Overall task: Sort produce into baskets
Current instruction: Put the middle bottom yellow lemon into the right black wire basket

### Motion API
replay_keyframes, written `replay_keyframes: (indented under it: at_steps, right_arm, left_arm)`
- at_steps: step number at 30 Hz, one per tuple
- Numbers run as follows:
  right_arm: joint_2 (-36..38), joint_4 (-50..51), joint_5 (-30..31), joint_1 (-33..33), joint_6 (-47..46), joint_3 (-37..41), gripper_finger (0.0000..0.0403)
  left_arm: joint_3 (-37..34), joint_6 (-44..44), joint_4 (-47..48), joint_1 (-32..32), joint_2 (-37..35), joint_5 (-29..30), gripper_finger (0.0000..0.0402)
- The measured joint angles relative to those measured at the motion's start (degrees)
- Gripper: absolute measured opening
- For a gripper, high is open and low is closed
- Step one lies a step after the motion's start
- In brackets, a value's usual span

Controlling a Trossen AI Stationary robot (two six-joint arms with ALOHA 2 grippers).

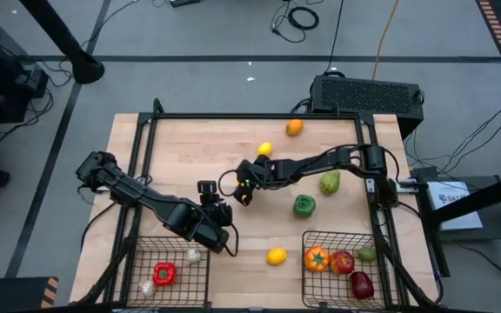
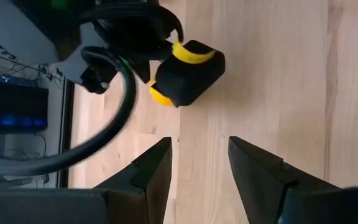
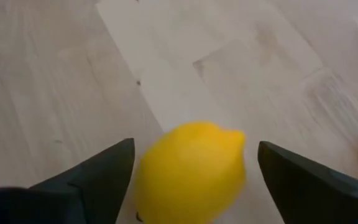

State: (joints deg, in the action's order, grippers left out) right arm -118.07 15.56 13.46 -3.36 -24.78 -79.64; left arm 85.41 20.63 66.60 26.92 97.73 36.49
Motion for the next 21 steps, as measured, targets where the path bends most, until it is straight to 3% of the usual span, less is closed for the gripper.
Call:
replay_keyframes:
  at_steps: [13, 21]
  right_arm:
    - [0.0, 0.7, -3.2, -0.4, -0.5, 0.0, 0.0249]
    - [-1.2, -0.3, -3.0, -0.4, -0.7, -0.1, 0.0256]
  left_arm:
    - [0.0, 0.1, -0.1, 0.2, 0.0, 0.1, 0.0166]
    - [0.0, 0.1, -0.2, 0.2, 0.0, 0.1, 0.0166]
